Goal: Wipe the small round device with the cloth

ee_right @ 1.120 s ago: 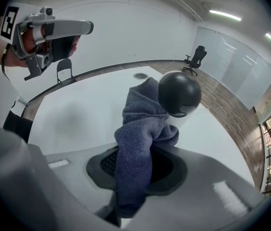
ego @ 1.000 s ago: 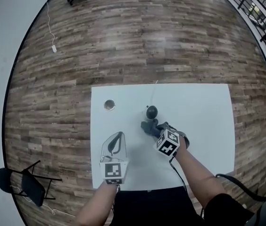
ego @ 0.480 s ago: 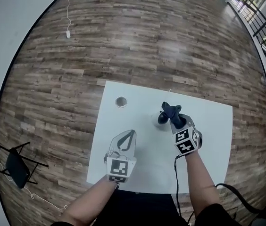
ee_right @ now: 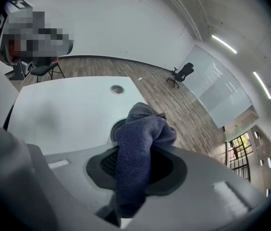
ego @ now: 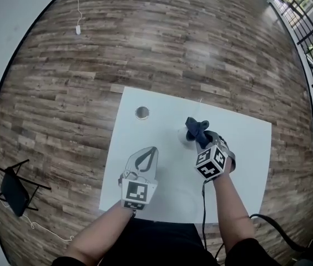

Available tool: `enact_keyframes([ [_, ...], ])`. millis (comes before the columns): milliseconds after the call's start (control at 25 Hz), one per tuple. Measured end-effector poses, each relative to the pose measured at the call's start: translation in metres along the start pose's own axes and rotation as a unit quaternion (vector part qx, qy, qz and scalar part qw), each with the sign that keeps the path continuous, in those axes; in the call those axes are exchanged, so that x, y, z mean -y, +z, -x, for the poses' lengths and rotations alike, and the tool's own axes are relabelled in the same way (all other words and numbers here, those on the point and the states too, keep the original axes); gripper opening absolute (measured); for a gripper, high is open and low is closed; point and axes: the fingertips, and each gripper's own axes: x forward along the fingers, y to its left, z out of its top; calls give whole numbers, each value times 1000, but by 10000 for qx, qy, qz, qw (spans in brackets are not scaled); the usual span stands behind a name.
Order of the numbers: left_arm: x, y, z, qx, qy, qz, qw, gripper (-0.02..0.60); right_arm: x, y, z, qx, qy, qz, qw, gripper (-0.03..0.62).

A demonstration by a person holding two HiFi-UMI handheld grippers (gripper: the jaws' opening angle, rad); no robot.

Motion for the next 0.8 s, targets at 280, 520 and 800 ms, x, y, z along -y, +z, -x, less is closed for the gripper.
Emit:
enact_keyframes([
  [280, -2, 3, -3, 63, -88, 91, 9999, 8, -9, 9, 5, -19, 18, 97, 9999, 91],
  [520, -2, 4, -5, 53, -120, 78, 9999, 8, -13, 9, 4, -224, -86, 396, 9989, 91],
  [800, -6, 2, -7, 49, -37, 120, 9999, 8, -10, 0, 1, -610, -284, 925, 9934, 91],
])
